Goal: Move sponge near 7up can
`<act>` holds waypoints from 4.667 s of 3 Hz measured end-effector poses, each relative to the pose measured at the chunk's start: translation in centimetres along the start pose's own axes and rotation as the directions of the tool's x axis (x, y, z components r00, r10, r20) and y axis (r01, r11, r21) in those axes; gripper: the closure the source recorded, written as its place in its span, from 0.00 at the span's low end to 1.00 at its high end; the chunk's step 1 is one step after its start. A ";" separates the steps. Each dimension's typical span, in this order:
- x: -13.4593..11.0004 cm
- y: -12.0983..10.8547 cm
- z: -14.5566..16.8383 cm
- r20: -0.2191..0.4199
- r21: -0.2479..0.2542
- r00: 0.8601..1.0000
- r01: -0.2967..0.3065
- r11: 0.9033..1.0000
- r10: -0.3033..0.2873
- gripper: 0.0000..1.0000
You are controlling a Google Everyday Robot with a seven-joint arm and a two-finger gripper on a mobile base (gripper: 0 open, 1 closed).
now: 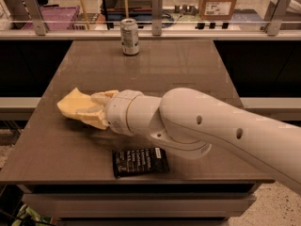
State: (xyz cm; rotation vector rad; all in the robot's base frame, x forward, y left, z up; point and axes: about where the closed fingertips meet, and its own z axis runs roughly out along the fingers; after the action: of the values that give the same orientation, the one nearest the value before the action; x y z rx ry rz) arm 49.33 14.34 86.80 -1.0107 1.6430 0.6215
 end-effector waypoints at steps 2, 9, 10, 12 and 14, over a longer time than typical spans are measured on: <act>-3.0 -3.6 -1.7 -0.004 -0.048 1.000 0.031 0.998 -0.031 1.00; -2.4 -28.9 -4.7 -0.101 0.191 0.994 -0.021 0.981 0.041 1.00; -1.1 -30.6 -4.2 -0.110 0.187 0.992 -0.039 0.982 0.061 1.00; 2.3 -33.3 -1.9 -0.121 0.136 0.989 -0.068 0.988 0.085 1.00; 4.2 -34.5 -0.4 -0.120 0.118 0.987 -0.094 0.989 0.108 1.00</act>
Offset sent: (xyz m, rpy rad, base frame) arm 0.0631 -0.0526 0.0574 -0.0537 0.0045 0.0689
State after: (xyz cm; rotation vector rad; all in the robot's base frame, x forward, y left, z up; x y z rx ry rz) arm 78.36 -4.69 86.06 -0.9050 1.8287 0.5351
